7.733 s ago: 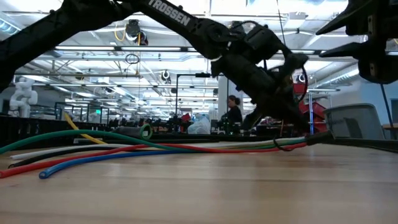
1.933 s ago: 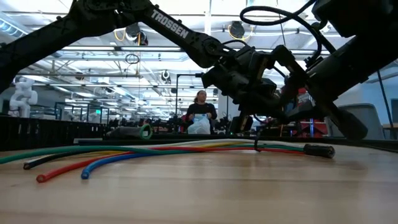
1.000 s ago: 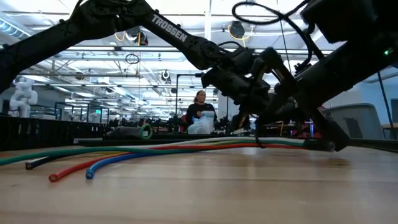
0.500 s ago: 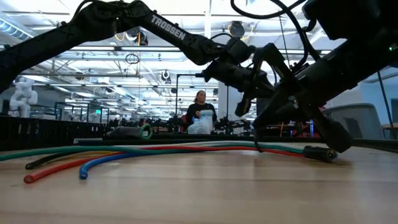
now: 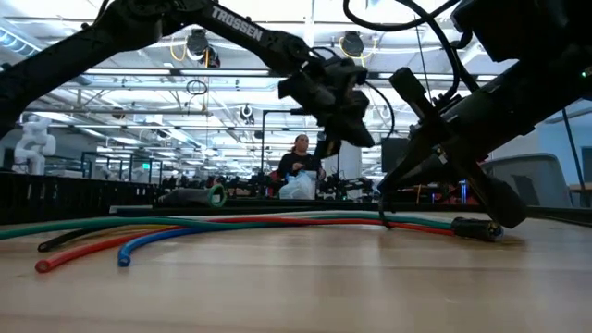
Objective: Ziptie cables
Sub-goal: Wrap the cable wires with a black zip tie, then move the cable wires to the top center of the table
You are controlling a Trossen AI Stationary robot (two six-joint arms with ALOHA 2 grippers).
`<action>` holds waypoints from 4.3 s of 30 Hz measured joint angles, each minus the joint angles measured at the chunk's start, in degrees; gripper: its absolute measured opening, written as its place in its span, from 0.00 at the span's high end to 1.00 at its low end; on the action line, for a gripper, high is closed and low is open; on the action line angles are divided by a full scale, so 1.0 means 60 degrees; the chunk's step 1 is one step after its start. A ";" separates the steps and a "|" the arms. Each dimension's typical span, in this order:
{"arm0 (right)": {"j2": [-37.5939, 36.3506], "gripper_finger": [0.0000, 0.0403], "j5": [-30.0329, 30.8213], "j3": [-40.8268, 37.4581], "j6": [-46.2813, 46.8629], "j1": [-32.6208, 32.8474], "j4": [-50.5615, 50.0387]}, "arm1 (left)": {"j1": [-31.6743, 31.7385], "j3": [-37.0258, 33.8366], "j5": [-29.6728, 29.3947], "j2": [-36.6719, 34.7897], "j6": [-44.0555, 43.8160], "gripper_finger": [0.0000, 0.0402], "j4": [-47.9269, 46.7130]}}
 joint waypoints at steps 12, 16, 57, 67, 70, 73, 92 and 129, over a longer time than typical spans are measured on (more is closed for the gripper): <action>-0.0004 1.00 -0.0015 0.0000 -0.0160 0.0000 0.0029 | -0.0493 -0.1486 -0.0573 0.0023 0.1061 0.63 -0.2047; -0.0004 1.00 -0.0013 0.0000 -0.0167 -0.0004 -0.0019 | -0.0779 -0.2147 -0.0250 0.0026 0.0284 0.52 -0.0885; -0.0007 1.00 -0.0492 -0.0002 -0.0222 -0.0219 -0.0113 | -0.1668 -0.2665 -0.0375 -0.0010 -0.2058 0.99 0.3271; -0.0011 1.00 -0.0887 -0.0029 -0.0933 -0.0353 0.0132 | -0.1541 -0.2439 -0.0618 -0.0010 -0.2581 1.00 0.3907; -0.0011 1.00 -0.1125 -0.0029 -0.1024 -0.0353 0.0164 | -0.1401 -0.2360 -0.0667 -0.0007 -0.2624 1.00 0.3971; -0.0011 1.00 -0.1234 -0.0029 -0.1071 -0.0353 0.0235 | -0.1241 -0.2344 -0.0715 -0.0007 -0.2817 1.00 0.4016; -0.0011 1.00 -0.1365 -0.0015 -0.1054 -0.0335 0.0272 | -0.0952 -0.2304 -0.1130 -0.0003 -0.3588 0.98 0.4683; -0.7292 0.47 -0.1544 0.0197 -0.7457 0.0958 -0.8170 | -0.2731 -0.4577 -0.9160 -0.7754 -0.2040 0.45 -0.0121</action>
